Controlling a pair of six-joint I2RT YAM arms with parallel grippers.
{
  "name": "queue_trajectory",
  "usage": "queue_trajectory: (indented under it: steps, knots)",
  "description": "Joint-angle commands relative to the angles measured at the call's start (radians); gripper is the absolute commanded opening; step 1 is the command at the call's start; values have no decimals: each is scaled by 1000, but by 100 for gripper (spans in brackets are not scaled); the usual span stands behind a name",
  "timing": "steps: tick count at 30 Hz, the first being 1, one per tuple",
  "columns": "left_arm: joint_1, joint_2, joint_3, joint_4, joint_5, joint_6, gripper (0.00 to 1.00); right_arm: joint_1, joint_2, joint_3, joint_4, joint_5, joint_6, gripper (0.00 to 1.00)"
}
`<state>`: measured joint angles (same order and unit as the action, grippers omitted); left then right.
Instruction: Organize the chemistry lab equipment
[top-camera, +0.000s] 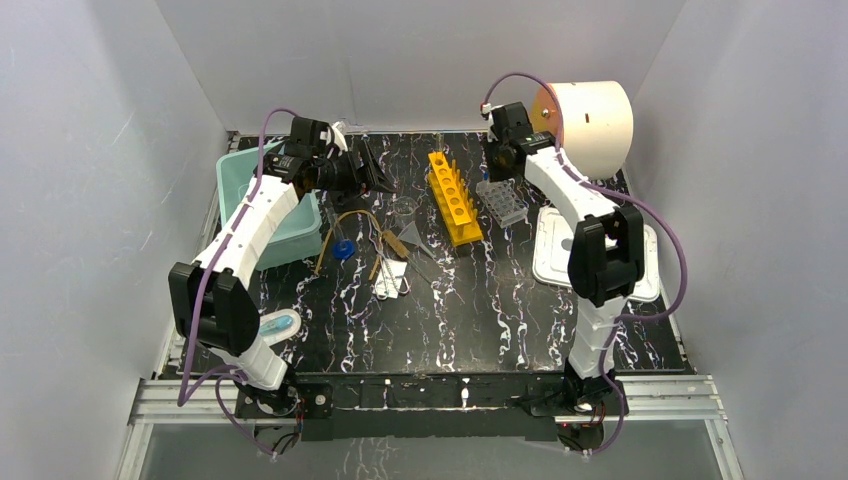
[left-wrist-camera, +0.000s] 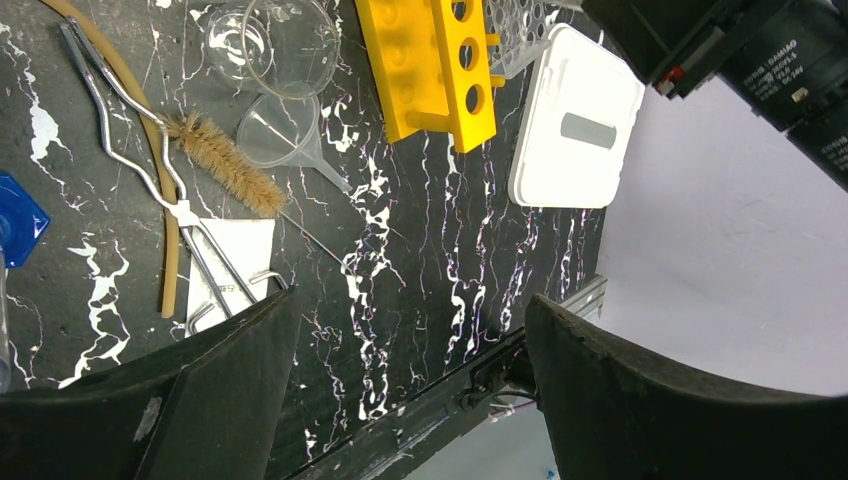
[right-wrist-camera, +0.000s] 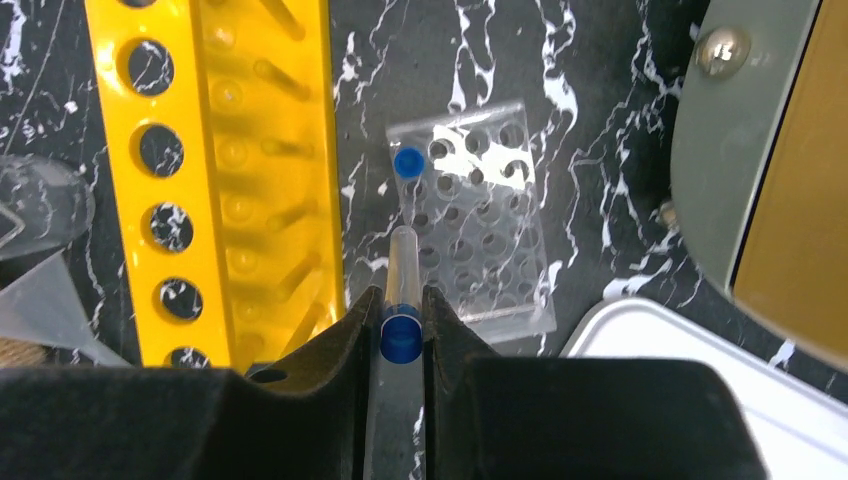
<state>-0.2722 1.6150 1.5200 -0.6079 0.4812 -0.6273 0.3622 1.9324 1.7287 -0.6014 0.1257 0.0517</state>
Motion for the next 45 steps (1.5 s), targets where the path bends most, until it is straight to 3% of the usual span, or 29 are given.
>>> queue_trajectory:
  steps: [1, 16, 45]
  knots:
    - [-4, -12, 28, -20, -4, 14, 81, -2, 57, 95, 43, 27, -92, 19]
    - [-3, 11, 61, -39, -34, 26, 81, -2, 162, 194, 14, -14, -91, 21]
    - [-3, 15, 58, -39, -28, 28, 81, -2, 206, 211, -38, 5, -106, 22]
